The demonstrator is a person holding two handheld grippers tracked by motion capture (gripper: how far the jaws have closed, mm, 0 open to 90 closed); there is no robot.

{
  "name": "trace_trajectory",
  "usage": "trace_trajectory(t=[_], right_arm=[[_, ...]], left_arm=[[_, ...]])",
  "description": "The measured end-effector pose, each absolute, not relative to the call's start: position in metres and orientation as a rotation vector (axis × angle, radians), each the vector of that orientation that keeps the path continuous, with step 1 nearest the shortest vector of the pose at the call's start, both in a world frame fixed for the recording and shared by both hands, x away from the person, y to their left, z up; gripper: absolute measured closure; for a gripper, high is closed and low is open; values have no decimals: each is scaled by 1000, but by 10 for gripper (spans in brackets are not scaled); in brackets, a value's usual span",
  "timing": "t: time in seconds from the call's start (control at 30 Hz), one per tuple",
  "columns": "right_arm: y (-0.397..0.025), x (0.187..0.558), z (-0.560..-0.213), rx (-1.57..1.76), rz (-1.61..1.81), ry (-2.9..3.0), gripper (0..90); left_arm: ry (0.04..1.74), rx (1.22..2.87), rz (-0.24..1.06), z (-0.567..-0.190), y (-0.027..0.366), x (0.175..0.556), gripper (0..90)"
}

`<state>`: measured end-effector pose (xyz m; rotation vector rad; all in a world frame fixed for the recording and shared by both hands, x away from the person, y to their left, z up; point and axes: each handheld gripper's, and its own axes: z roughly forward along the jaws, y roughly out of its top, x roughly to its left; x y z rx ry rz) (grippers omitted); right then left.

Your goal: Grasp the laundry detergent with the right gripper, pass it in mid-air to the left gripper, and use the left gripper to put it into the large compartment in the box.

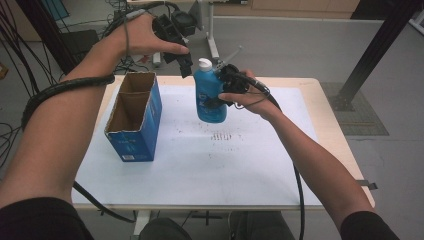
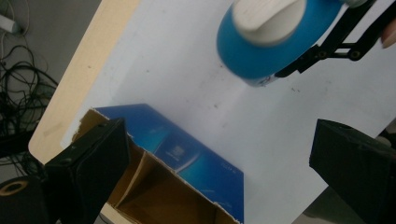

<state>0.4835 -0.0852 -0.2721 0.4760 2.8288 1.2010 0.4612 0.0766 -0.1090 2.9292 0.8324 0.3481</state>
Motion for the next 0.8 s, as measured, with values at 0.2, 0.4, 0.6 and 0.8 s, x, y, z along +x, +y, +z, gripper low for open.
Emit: trace_trajectory(t=[0.2, 0.4, 0.6, 0.8], right_arm=[[-74, 471, -275, 359, 1237, 2845, 426], [-70, 457, -277, 244, 1289, 2855, 426], [-69, 444, -279, 141, 1331, 2861, 425], [-63, 432, -280, 64, 1340, 2870, 426]], left_arm=[[746, 2941, 330, -107, 72, 447, 55], [684, 2958, 270, -103, 72, 431, 48], [650, 2974, 252, -104, 71, 421, 46], [618, 3011, 188, -113, 68, 412, 46]])
